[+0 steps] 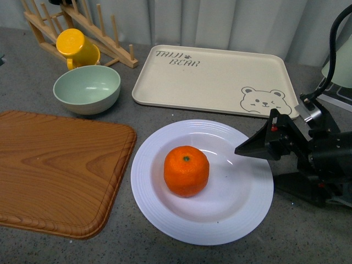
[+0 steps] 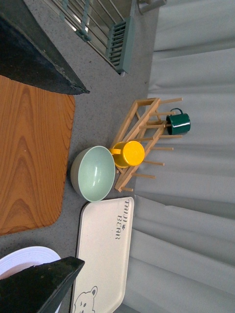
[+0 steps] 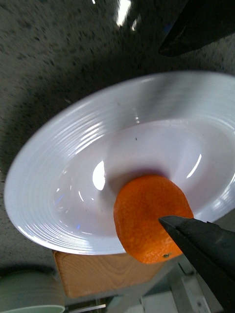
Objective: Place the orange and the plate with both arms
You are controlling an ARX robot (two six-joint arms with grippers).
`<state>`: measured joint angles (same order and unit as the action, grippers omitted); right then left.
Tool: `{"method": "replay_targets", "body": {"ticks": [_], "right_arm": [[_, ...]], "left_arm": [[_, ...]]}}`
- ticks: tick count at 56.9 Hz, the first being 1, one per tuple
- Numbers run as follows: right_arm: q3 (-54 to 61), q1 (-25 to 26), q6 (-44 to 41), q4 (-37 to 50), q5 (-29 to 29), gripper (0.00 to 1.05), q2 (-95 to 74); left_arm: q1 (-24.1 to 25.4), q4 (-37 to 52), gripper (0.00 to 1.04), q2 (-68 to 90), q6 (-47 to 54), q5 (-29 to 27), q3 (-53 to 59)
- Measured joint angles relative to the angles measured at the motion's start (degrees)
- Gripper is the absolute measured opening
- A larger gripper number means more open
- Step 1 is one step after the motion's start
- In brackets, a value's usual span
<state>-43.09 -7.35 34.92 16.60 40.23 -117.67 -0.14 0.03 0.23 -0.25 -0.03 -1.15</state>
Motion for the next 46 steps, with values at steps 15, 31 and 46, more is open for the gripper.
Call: {"method": "replay_targets", "body": {"ticks": [15, 31, 46], "right_arm": [[-2.25, -0.09, 6.95, 0.63, 2.51, 0.95, -3.87], [-3.15, -0.70, 7.85, -0.77, 1.88, 0.60, -5.35], [-3.69, -0.72, 5.68, -4.11, 2.38, 0.11, -6.10]], "left_arm": [[0.00, 0.00, 0.98, 0.00, 0.00, 0.00, 0.00], [0.00, 0.00, 0.98, 0.00, 0.00, 0.00, 0.00], [0.00, 0.00, 0.98, 0.00, 0.00, 0.00, 0.00]]}}
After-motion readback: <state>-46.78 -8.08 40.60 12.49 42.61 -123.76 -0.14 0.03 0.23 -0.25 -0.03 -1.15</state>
